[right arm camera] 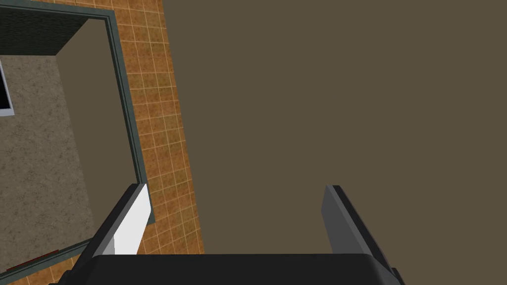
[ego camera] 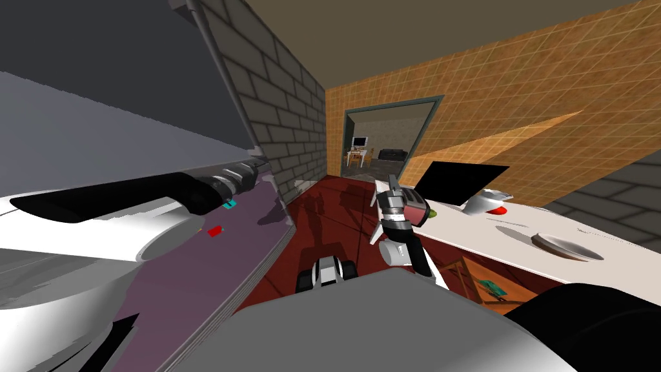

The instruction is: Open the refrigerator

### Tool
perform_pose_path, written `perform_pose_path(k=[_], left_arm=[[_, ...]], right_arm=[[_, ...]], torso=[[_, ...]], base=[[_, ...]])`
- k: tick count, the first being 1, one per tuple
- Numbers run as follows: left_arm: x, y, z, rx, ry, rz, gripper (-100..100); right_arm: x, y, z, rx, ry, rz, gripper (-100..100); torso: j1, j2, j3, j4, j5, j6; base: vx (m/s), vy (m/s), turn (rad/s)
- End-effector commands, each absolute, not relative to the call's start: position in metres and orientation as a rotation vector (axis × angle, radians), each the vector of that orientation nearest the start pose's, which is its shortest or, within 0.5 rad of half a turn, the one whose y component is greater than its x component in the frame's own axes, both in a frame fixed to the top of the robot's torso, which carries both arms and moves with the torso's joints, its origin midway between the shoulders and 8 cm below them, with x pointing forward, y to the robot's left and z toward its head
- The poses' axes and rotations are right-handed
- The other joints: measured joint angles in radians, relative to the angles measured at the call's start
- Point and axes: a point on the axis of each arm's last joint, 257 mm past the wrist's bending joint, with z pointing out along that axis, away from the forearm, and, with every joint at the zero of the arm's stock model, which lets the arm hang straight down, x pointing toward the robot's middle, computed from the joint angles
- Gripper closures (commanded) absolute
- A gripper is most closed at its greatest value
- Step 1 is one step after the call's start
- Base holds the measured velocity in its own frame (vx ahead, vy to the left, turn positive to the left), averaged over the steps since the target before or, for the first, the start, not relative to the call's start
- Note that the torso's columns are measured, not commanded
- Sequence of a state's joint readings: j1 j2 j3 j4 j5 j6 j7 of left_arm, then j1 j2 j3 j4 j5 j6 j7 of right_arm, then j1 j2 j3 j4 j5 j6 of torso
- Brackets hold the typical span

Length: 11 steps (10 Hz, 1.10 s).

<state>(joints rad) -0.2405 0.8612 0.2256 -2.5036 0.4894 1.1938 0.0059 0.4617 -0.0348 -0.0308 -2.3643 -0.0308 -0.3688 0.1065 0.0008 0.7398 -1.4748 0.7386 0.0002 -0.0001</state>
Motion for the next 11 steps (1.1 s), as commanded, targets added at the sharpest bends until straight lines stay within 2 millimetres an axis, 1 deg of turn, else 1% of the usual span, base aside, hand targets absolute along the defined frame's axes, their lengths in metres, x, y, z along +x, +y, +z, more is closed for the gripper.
perform_pose_path(k=[1,5,11], left_arm=[[0.475,0.291,0.081,-0.759,1.542,-0.784,-100],[0.478,0.291,0.09,-0.733,1.528,-0.779,-100],[0.471,0.286,0.112,-0.654,1.523,-0.73,-100]], right_arm=[[0.349,-0.284,0.05,0.616,0.655,1.206,0],[0.349,-0.284,0.05,0.616,0.655,1.205,0],[0.349,-0.284,0.05,0.616,0.655,1.205,0]], torso=[[0.0,-0.001,-0.001,0.0,0.0,0.0],[0.0,-0.003,-0.002,-0.001,0.0,0.0],[0.0,-0.002,-0.001,-0.001,0.0,0.0]], base=[[0.148,0.082,-0.055],[0.177,0.121,-0.043],[0.195,0.131,-0.054]])
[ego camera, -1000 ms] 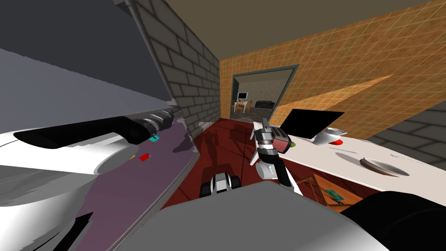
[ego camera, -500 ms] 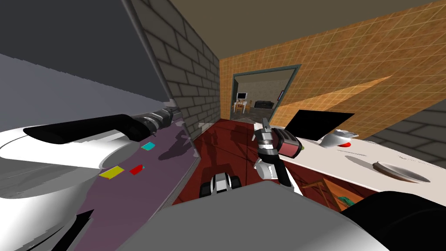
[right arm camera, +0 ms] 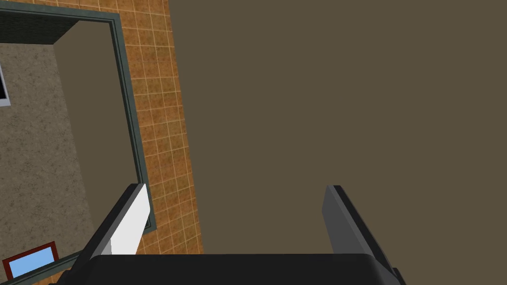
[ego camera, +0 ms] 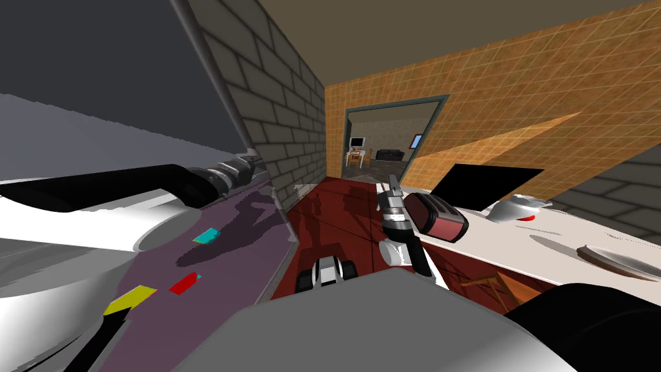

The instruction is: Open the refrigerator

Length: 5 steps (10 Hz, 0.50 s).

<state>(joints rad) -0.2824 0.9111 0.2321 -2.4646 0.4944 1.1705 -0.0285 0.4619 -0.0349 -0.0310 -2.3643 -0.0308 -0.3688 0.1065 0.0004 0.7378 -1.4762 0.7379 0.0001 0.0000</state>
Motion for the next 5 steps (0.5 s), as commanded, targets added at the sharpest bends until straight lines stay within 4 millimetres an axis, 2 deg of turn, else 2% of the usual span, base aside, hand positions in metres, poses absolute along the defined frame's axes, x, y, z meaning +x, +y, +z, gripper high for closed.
perform_pose_path(k=[1,3,5], left_arm=[[0.469,0.285,0.117,-0.639,1.523,-0.719,-100],[0.462,0.278,0.126,-0.596,1.521,-0.704,-100],[0.451,0.265,0.134,-0.541,1.515,-0.706,-100]], right_arm=[[0.349,-0.284,0.05,0.616,0.655,1.205,0],[0.349,-0.284,0.05,0.616,0.655,1.205,0],[0.349,-0.284,0.05,0.616,0.655,1.206,0]], torso=[[-0.001,-0.001,-0.001,0.0,0.0,0.0],[0.002,0.001,0.001,0.0,0.001,0.0],[0.006,-0.002,-0.005,0.001,-0.002,0.001]], base=[[0.238,0.129,-0.054],[0.173,0.173,-0.051],[0.109,0.037,-0.001]])
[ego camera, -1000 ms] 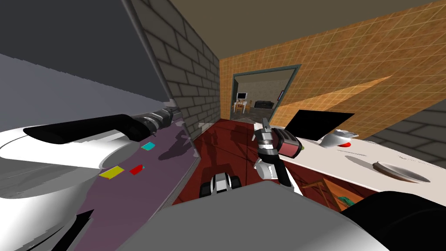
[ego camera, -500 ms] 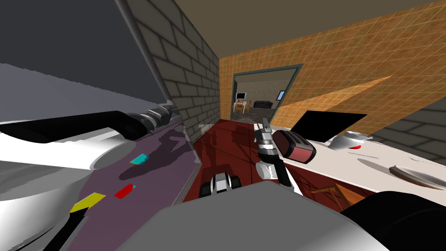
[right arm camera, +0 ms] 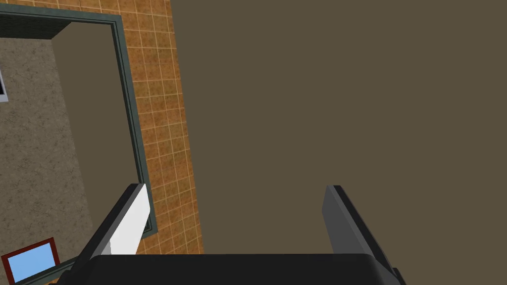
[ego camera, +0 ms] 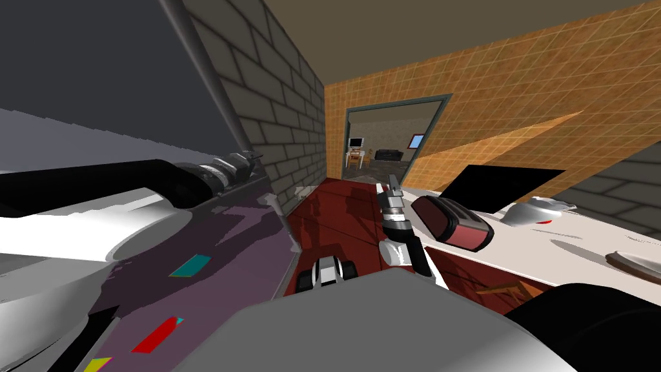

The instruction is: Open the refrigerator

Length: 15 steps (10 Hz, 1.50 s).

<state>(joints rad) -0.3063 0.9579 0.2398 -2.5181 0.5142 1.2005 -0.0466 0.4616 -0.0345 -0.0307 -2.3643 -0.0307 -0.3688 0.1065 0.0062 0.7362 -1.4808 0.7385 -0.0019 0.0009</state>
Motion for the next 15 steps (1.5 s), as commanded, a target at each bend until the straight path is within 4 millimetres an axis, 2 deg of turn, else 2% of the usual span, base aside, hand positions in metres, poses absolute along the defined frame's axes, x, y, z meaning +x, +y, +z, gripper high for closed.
perform_pose_path(k=[1,2,3,4,6,13,14,15], left_arm=[[0.455,0.268,0.128,-0.565,1.52,-0.714,-100],[0.455,0.267,0.127,-0.565,1.521,-0.715,-100],[0.455,0.268,0.127,-0.566,1.521,-0.715,100],[0.45,0.251,0.13,-0.529,1.535,-0.755,100],[0.447,0.243,0.13,-0.512,1.544,-0.773,100],[0.425,0.19,0.134,-0.385,1.603,-0.898,100],[0.429,0.196,0.124,-0.414,1.625,-0.88,100],[0.427,0.186,0.12,-0.393,1.645,-0.903,100]], right_arm=[[0.349,-0.284,0.05,0.616,0.655,1.206,0],[0.349,-0.284,0.05,0.616,0.655,1.206,0],[0.349,-0.284,0.05,0.616,0.655,1.206,0],[0.349,-0.284,0.05,0.616,0.655,1.206,0],[0.349,-0.284,0.05,0.616,0.654,1.206,0],[0.349,-0.284,0.05,0.616,0.654,1.206,0],[0.349,-0.284,0.05,0.616,0.654,1.206,0],[0.349,-0.284,0.05,0.616,0.654,1.206,0]], torso=[[0.003,-0.004,-0.005,-0.001,-0.003,0.003],[0.001,-0.005,-0.004,-0.002,-0.001,0.003],[-0.001,-0.004,-0.001,-0.002,0.001,0.003],[-0.001,-0.004,0.001,-0.004,0.003,0.001],[-0.011,0.017,0.015,0.006,-0.001,-0.002],[-0.006,0.013,0.011,0.011,-0.001,-0.003],[-0.01,0.011,0.009,0.01,-0.003,-0.001],[-0.006,0.003,0.004,0.008,-0.002,-0.003]], base=[[0.02,-0.011,0.027],[-0.012,-0.013,0.024],[-0.008,-0.009,0.007],[-0.284,-0.068,-0.189],[-0.29,-0.091,-0.139],[-0.311,-0.141,-0.142],[-0.128,-0.078,-0.035],[-0.175,-0.028,-0.078]])
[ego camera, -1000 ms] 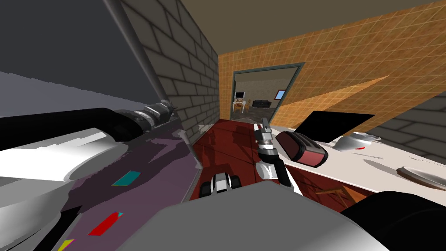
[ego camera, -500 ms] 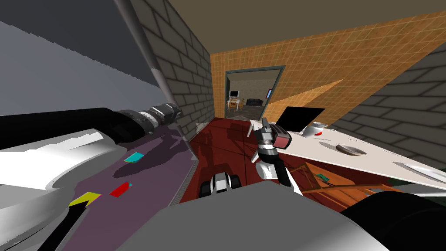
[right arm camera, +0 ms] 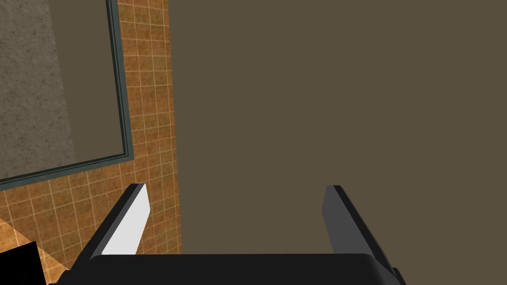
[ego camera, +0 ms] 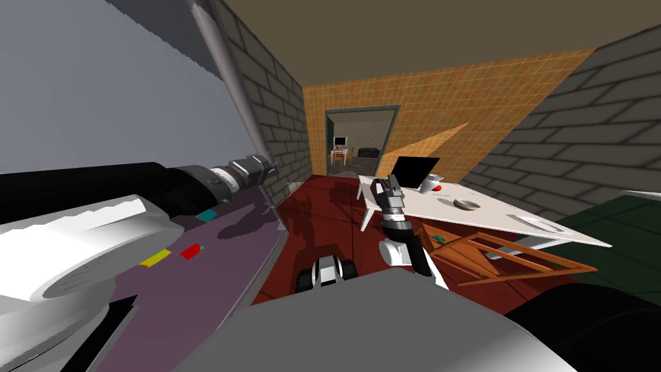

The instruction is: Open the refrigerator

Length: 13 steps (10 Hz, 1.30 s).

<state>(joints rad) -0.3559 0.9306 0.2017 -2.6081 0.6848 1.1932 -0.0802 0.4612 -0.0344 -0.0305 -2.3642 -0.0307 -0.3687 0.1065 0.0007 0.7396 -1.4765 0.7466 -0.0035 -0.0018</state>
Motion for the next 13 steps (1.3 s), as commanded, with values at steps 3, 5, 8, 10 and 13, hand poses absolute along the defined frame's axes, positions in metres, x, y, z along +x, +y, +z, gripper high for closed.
perform_pose_path(k=[3,5,8,10,13], left_arm=[[0.422,0.17,0.125,-0.344,1.651,-0.945,100],[0.416,0.155,0.129,-0.294,1.655,-0.988,100],[0.409,0.14,0.134,-0.244,1.657,-1.03,100],[0.405,0.133,0.137,-0.219,1.657,-1.052,100],[0.403,0.123,0.129,-0.199,1.689,-1.075,100]], right_arm=[[0.349,-0.284,0.05,0.616,0.654,1.206,0],[0.349,-0.284,0.05,0.616,0.654,1.206,0],[0.349,-0.284,0.05,0.616,0.654,1.206,0],[0.349,-0.284,0.05,0.616,0.655,1.206,0],[0.349,-0.284,0.05,0.616,0.654,1.206,0]], torso=[[0.002,0.005,0.005,-0.003,0.004,-0.002],[0.005,0.011,0.008,-0.002,0.005,-0.002],[0.005,0.008,0.006,0.002,0.004,-0.004],[0.005,0.012,0.007,0.004,0.003,-0.002],[0.0,0.018,0.011,0.006,0.002,0.0]], base=[[-0.261,-0.023,-0.11],[-0.34,-0.032,-0.131],[-0.301,-0.079,-0.083],[-0.251,-0.024,-0.101],[-0.246,-0.052,-0.074]])
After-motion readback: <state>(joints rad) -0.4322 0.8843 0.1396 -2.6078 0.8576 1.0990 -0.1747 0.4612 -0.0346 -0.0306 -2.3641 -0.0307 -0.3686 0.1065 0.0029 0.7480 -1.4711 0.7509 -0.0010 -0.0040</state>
